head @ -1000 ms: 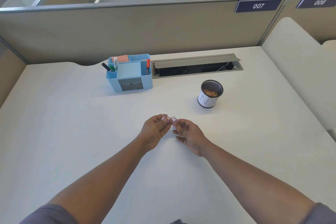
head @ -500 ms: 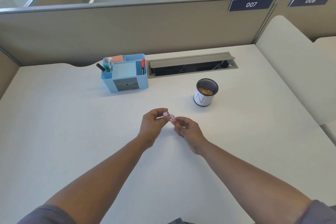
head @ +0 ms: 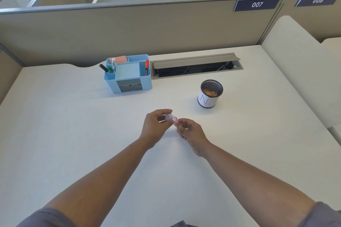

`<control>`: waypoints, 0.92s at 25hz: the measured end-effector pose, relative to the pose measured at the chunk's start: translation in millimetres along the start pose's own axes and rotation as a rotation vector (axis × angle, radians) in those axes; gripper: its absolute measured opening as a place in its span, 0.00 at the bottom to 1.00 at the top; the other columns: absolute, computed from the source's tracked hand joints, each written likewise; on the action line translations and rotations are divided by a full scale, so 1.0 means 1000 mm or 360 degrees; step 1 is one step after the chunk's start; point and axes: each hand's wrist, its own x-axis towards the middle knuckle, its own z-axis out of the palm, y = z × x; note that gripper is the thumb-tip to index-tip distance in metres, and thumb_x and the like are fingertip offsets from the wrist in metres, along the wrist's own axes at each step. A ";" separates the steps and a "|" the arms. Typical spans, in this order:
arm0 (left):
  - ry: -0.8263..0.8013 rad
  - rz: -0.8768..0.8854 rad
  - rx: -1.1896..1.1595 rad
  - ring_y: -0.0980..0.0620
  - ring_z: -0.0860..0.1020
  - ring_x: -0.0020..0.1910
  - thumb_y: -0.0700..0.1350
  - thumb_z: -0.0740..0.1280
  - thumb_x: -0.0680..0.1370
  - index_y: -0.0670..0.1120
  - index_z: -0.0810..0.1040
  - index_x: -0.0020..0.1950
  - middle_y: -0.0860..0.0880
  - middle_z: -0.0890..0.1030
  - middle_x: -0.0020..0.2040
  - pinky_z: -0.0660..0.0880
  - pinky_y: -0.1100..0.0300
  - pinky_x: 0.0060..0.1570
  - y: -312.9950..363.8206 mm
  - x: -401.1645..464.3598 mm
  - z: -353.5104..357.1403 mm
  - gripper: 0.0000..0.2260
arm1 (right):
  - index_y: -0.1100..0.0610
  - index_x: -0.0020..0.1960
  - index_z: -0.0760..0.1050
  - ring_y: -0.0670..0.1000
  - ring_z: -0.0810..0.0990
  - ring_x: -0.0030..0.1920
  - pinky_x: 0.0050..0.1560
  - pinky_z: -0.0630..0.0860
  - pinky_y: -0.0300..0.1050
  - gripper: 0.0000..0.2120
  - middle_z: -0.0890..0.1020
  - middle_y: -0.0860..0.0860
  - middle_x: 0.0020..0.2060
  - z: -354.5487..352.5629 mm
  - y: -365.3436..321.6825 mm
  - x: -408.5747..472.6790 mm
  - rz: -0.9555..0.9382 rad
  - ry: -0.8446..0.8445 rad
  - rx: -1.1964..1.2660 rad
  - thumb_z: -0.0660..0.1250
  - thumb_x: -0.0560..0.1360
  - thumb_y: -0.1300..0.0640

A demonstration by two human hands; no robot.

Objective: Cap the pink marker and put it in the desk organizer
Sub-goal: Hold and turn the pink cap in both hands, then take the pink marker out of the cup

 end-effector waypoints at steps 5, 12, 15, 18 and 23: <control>-0.0016 -0.0091 -0.0191 0.54 0.86 0.51 0.42 0.78 0.74 0.49 0.85 0.55 0.52 0.89 0.49 0.79 0.55 0.56 0.001 0.003 -0.001 0.11 | 0.59 0.56 0.81 0.55 0.75 0.46 0.49 0.72 0.47 0.08 0.80 0.52 0.45 0.001 -0.001 -0.001 0.0067 0.0008 0.0092 0.72 0.77 0.61; -0.0040 -0.0349 -0.0647 0.47 0.83 0.57 0.36 0.71 0.79 0.42 0.80 0.59 0.44 0.85 0.56 0.79 0.54 0.59 -0.006 0.006 -0.002 0.09 | 0.56 0.55 0.80 0.54 0.82 0.49 0.61 0.77 0.50 0.06 0.84 0.50 0.47 0.000 -0.002 -0.003 0.0096 -0.0001 0.0169 0.71 0.78 0.60; 0.0008 -0.0411 -0.0595 0.50 0.82 0.57 0.38 0.72 0.79 0.45 0.81 0.57 0.48 0.86 0.55 0.78 0.57 0.58 -0.018 0.008 -0.003 0.08 | 0.55 0.54 0.81 0.53 0.83 0.49 0.63 0.79 0.49 0.05 0.83 0.53 0.50 -0.002 -0.006 -0.004 0.0029 0.0051 0.0188 0.72 0.77 0.59; 0.0006 -0.0448 -0.0422 0.51 0.80 0.55 0.39 0.72 0.79 0.47 0.81 0.54 0.49 0.87 0.53 0.75 0.54 0.60 -0.032 0.008 -0.003 0.06 | 0.50 0.52 0.82 0.50 0.84 0.46 0.58 0.79 0.48 0.05 0.84 0.51 0.49 -0.006 -0.016 -0.003 -0.0178 0.0326 0.0049 0.72 0.77 0.53; -0.0007 -0.0422 -0.0325 0.51 0.80 0.57 0.40 0.71 0.80 0.48 0.80 0.54 0.48 0.86 0.54 0.72 0.52 0.67 -0.041 0.020 0.011 0.05 | 0.42 0.52 0.81 0.47 0.83 0.50 0.53 0.77 0.41 0.06 0.85 0.45 0.50 -0.020 -0.046 0.007 -0.0457 0.0769 -0.0159 0.68 0.79 0.52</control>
